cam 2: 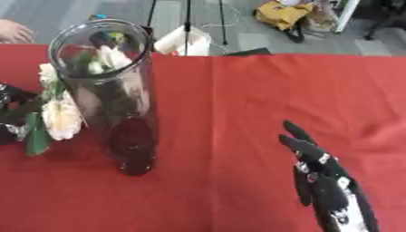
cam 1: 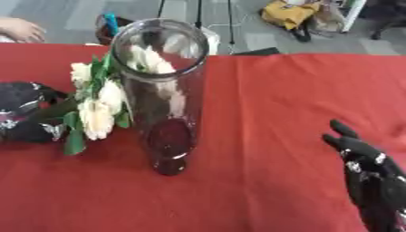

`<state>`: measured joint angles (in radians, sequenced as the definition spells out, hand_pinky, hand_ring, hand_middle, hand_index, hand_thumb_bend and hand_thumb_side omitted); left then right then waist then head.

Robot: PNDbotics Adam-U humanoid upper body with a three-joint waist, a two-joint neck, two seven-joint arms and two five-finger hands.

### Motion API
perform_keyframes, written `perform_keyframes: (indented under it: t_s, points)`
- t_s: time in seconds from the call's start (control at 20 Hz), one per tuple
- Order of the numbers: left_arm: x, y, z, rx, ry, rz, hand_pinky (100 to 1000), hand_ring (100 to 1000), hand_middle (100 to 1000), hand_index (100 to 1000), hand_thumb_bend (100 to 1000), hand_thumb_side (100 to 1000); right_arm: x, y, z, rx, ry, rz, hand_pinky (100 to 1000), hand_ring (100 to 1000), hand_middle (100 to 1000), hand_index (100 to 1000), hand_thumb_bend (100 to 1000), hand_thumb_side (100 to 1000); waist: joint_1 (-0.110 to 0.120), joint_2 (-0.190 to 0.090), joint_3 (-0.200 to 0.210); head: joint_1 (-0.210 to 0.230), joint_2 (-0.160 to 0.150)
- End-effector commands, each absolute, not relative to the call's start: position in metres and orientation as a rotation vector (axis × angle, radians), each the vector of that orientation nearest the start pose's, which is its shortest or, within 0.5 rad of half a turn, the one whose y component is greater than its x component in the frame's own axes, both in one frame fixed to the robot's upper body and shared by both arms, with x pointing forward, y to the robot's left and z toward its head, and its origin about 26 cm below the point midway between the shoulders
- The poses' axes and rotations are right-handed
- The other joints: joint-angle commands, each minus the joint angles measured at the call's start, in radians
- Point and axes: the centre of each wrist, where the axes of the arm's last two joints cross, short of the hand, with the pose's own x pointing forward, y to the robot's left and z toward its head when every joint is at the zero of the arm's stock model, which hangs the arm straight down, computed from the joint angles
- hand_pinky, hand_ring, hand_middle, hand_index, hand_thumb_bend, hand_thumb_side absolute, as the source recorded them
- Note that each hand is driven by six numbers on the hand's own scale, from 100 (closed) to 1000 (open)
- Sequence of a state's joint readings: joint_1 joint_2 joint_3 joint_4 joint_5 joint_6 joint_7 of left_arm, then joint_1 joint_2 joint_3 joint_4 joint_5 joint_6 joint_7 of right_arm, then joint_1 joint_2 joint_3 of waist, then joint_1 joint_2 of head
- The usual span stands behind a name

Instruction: Arrange flowers into the vase.

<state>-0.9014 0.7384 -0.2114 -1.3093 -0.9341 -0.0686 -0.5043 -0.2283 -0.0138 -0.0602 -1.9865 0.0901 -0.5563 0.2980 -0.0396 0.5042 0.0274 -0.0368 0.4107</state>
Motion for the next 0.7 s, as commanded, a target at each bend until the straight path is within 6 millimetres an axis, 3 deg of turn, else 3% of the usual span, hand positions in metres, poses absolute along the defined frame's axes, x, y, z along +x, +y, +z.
perform_keyframes:
  t_s: [0.05, 0.15, 0.3, 0.4, 0.7]
  points:
    - [0.4201, 0.315, 0.3136, 1.312, -1.296, -1.565, 273, 448, 616, 880, 100, 678, 0.2936, -0.2302, 0.1627, -0.007, 3.448, -0.668, 941, 1000, 148, 862, 100, 1000, 0.002, -0.02, 0.001, 0.003, -0.015]
    - [0.4205, 0.3135, 0.3126, 1.305, -1.295, -1.568, 330, 504, 639, 877, 100, 655, 0.2937, -0.2298, 0.1631, -0.01, 3.448, -0.672, 942, 1000, 149, 862, 100, 1000, 0.003, -0.019, 0.001, 0.003, -0.017]
    - [0.4217, 0.3128, 0.3105, 1.28, -1.296, -1.566, 311, 479, 614, 859, 100, 649, 0.2938, -0.2297, 0.1632, -0.011, 3.447, -0.669, 942, 1000, 148, 862, 100, 1000, 0.003, -0.018, -0.001, 0.003, -0.019]
    - [0.4221, 0.3127, 0.3098, 1.275, -1.297, -1.562, 293, 464, 599, 839, 100, 586, 0.2937, -0.2299, 0.1629, -0.009, 3.448, -0.665, 942, 1000, 149, 862, 100, 1000, 0.002, -0.018, -0.002, 0.003, -0.019]
    - [0.4241, 0.3108, 0.3061, 1.264, -1.299, -1.541, 100, 266, 430, 676, 100, 416, 0.2938, -0.2294, 0.1631, -0.008, 3.452, -0.666, 946, 1000, 146, 864, 100, 1000, 0.002, -0.016, -0.004, 0.004, -0.021]
